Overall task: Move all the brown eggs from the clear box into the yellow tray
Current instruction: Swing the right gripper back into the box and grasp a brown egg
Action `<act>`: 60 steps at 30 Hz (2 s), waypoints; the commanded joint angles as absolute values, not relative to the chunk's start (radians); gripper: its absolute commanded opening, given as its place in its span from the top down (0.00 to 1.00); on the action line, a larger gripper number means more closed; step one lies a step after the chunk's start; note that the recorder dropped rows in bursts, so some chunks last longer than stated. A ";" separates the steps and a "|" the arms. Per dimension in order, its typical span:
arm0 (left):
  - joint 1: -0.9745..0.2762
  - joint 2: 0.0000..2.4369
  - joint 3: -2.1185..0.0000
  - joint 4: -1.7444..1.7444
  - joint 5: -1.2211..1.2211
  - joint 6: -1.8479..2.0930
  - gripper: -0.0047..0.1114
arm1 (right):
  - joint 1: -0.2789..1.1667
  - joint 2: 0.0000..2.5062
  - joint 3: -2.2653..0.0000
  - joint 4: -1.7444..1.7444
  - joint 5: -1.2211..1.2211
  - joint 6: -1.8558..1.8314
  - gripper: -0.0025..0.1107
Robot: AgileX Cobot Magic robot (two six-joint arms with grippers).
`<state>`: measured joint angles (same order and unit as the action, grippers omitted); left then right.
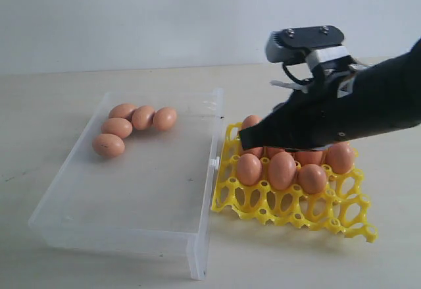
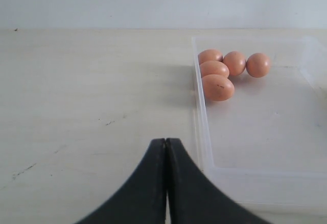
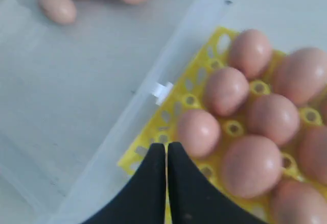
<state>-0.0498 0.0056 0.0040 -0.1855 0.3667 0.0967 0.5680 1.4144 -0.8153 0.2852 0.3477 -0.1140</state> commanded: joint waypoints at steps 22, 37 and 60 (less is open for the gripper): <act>-0.049 0.000 0.000 -0.188 0.363 0.099 0.96 | 0.803 2.416 -2.206 0.281 0.875 -0.559 0.47; -0.049 0.000 0.000 -0.188 0.363 0.099 0.96 | 0.792 2.517 -2.243 0.165 0.797 -0.610 0.47; -0.049 0.000 0.000 -0.188 0.363 0.099 0.96 | 0.792 2.599 -2.243 0.220 0.683 -0.601 0.42</act>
<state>-0.0498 0.0056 0.0040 -0.1855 0.3667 0.0967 0.7962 2.6021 -2.2334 0.2058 0.7127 -0.6040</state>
